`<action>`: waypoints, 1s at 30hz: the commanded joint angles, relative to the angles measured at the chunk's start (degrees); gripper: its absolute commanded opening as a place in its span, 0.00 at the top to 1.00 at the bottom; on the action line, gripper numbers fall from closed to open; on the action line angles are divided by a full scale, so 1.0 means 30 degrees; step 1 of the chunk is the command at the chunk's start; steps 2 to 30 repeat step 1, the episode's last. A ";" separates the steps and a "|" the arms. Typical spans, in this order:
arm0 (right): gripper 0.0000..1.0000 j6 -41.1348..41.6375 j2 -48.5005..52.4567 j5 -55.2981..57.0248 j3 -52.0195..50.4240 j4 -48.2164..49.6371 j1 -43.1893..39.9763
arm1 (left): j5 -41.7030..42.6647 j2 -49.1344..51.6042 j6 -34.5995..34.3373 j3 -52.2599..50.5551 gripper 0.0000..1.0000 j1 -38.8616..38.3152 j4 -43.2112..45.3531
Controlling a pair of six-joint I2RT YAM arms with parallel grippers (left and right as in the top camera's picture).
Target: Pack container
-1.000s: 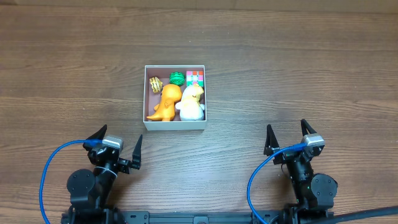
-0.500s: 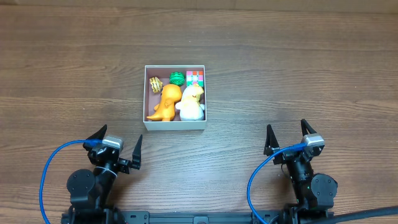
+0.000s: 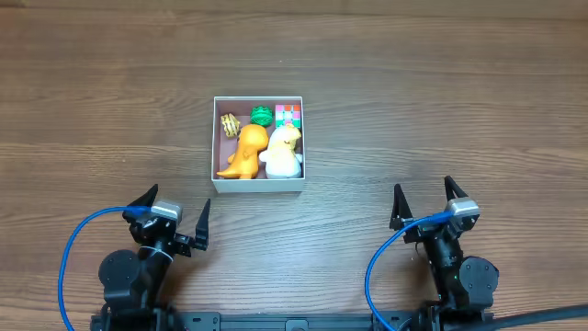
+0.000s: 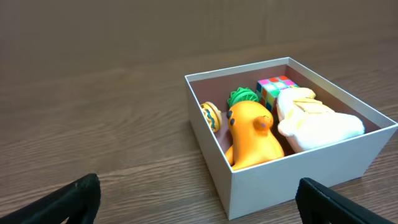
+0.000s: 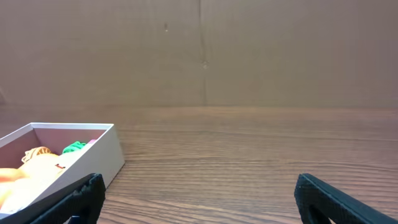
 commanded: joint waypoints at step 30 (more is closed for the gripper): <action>0.00 0.0080 -0.0226 -0.0219 -0.0197 0.0087 0.0095 | -0.0073 -0.0211 0.0364 -0.0117 0.00 -0.0117 0.0095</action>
